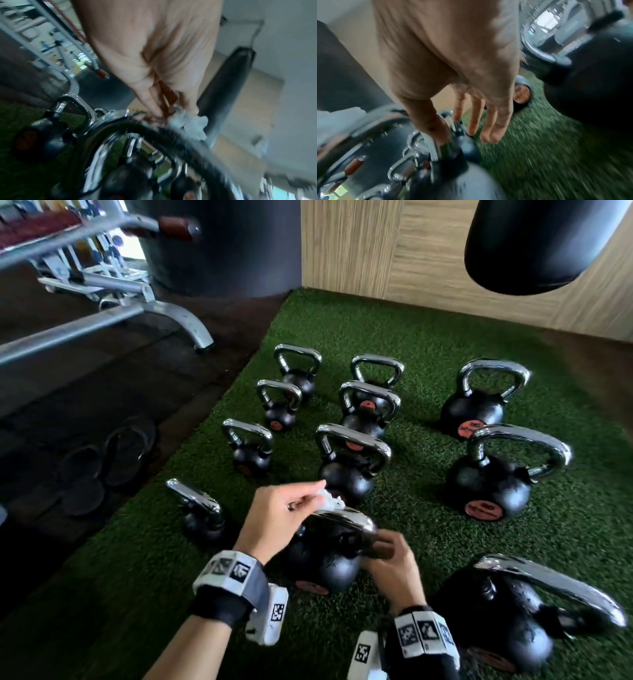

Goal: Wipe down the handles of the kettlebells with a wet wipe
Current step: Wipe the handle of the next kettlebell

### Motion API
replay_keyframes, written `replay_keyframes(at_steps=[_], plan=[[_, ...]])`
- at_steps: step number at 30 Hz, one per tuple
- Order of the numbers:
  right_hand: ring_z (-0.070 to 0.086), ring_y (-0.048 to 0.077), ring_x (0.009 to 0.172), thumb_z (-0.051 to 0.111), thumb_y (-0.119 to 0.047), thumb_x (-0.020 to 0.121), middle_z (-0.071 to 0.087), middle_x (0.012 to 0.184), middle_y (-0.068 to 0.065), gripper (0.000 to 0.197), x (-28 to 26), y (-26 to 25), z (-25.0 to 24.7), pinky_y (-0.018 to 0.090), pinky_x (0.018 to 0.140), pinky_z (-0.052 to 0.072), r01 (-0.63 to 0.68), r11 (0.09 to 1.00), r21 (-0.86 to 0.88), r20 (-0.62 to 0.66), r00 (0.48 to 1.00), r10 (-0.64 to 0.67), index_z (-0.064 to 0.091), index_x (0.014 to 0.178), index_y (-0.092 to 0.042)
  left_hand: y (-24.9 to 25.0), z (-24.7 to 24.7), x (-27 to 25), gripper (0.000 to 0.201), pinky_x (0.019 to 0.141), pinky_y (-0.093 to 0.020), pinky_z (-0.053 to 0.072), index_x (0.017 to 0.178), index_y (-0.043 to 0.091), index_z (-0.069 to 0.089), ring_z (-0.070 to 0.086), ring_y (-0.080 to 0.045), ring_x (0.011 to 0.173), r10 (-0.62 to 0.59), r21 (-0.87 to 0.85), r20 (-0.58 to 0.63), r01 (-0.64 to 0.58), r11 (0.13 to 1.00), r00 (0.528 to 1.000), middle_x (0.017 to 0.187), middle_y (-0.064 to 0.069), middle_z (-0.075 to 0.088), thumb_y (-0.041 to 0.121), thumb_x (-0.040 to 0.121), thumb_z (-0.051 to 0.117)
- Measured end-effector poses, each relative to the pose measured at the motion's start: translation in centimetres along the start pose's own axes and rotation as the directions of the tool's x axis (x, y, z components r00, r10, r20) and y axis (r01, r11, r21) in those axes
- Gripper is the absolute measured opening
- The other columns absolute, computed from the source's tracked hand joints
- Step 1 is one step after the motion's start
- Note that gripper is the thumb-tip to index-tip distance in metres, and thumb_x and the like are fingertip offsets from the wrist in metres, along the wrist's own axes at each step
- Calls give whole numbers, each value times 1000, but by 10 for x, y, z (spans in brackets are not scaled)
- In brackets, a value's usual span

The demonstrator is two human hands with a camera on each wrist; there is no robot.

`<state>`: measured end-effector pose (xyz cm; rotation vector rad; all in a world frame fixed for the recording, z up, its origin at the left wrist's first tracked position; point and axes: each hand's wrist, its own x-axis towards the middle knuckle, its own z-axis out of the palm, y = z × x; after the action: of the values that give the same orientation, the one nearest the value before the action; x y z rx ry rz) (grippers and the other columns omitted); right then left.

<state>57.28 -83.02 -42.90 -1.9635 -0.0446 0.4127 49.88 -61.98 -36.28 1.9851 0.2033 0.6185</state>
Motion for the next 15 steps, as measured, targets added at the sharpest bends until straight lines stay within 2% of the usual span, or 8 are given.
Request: replay_keyframes(at_steps=[2, 4, 5, 7, 10, 13, 15], plan=[[69, 23, 95, 88, -12, 70, 73, 102, 3, 49, 1, 12, 21, 36, 89, 55, -26, 999, 20, 72, 997, 24, 65, 113, -16, -3, 10, -7, 26, 100, -26, 55, 113, 16, 79, 69, 4, 109, 187, 203, -8, -181, 962, 982, 115, 11, 75, 13, 87, 80], [68, 21, 95, 88, -28, 73, 72, 100, 0, 42, 0, 17, 36, 33, 88, 53, 12, 999, -49, -8, 1000, -12, 67, 108, -21, -6, 15, -10, 24, 102, -32, 54, 110, 16, 80, 69, 3, 109, 331, 355, 22, -317, 879, 943, 116, 9, 76, 12, 87, 81], [67, 21, 96, 86, -34, 75, 72, 101, 0, 38, -1, 18, 41, 33, 88, 53, 18, 998, -54, -61, 998, -22, 67, 106, -23, -8, 14, -11, 23, 103, -33, 53, 109, 17, 81, 69, 3, 109, 356, 380, 24, -338, 861, 934, 116, 8, 76, 12, 87, 81], [68, 23, 96, 83, -37, 79, 71, 101, 2, 35, -1, 20, 45, 35, 88, 54, 31, 998, -52, -121, 992, -37, 67, 106, -22, -15, 7, -13, 20, 104, -36, 53, 107, 17, 82, 69, 4, 109, 349, 368, -30, -314, 875, 937, 115, 9, 76, 12, 88, 80], [68, 24, 96, 82, -38, 80, 71, 100, 4, 35, 1, 23, 46, 34, 86, 53, 57, 995, -76, -138, 988, -67, 66, 105, -19, -25, -4, -18, 17, 102, -39, 55, 104, 15, 82, 70, 4, 106, 321, 335, -158, -255, 907, 934, 112, 8, 77, 12, 87, 80], [67, 24, 100, 82, -39, 80, 71, 105, 4, 43, 5, 26, 45, 35, 90, 53, 58, 993, -100, -128, 989, -71, 65, 112, -17, -27, 2, -23, 19, 101, -40, 56, 104, 12, 82, 71, -1, 108, 371, 388, -119, -300, 871, 921, 114, 4, 77, 7, 86, 81], [66, 23, 101, 82, -42, 80, 70, 106, 3, 46, 7, 29, 44, 33, 90, 52, 85, 990, -116, -125, 987, -99, 65, 114, -16, -30, 7, -25, 19, 101, -39, 56, 105, 11, 82, 72, -2, 107, 346, 358, -190, -263, 896, 919, 113, 4, 77, 6, 87, 80]])
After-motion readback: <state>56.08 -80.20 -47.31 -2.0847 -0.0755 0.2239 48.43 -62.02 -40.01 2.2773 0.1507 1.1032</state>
